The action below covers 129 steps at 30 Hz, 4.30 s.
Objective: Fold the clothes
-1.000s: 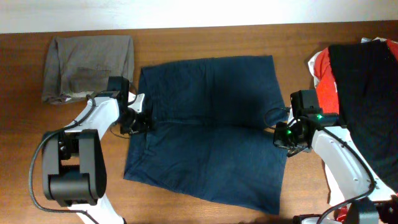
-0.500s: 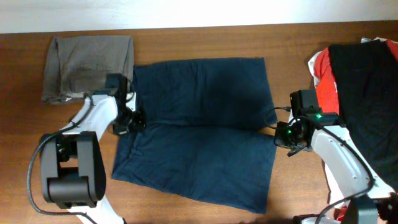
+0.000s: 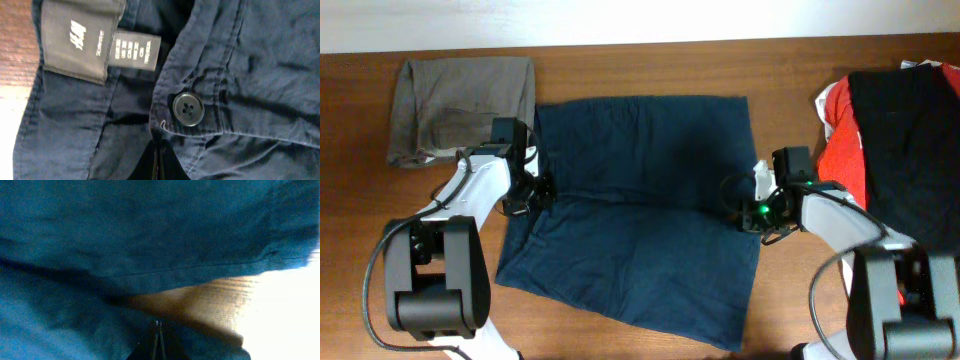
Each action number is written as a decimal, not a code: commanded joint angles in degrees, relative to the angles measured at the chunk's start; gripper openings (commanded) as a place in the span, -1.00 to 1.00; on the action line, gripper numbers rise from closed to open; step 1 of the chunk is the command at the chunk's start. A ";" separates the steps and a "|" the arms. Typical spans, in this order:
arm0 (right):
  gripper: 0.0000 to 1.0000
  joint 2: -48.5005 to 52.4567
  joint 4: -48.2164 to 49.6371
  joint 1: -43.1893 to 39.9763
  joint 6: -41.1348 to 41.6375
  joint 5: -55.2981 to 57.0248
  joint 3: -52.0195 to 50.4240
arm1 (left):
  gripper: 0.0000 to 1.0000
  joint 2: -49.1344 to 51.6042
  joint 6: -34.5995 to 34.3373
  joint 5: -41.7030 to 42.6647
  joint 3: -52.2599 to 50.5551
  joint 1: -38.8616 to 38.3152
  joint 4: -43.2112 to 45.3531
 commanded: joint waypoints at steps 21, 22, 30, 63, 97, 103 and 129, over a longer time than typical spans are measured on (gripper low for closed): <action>-0.92 7.13 -21.99 0.50 1.11 3.93 8.76 | -0.96 0.33 -0.33 -6.86 -2.91 -0.17 2.08; -0.92 7.13 -18.91 0.50 1.11 3.93 7.06 | -0.96 0.33 -0.33 -6.86 -2.91 -0.17 2.29; -0.92 7.13 -8.07 0.44 12.26 24.98 1.11 | -0.96 0.33 -0.33 -6.86 -2.91 -0.17 2.71; -0.91 7.13 -0.70 17.94 11.08 -19.93 14.27 | -0.99 5.20 -0.13 13.90 7.26 -14.08 0.35; -0.92 5.84 -15.34 -4.35 3.91 -1.09 12.98 | -0.99 6.71 3.74 6.43 27.17 -14.05 -13.60; -0.91 5.20 -23.82 4.35 -3.69 -20.39 13.75 | -0.99 1.36 1.16 2.78 26.25 -14.62 -25.51; -0.92 4.87 -29.18 -4.46 -2.12 -6.64 20.52 | -0.99 -10.67 0.72 -0.33 6.88 -16.50 -5.90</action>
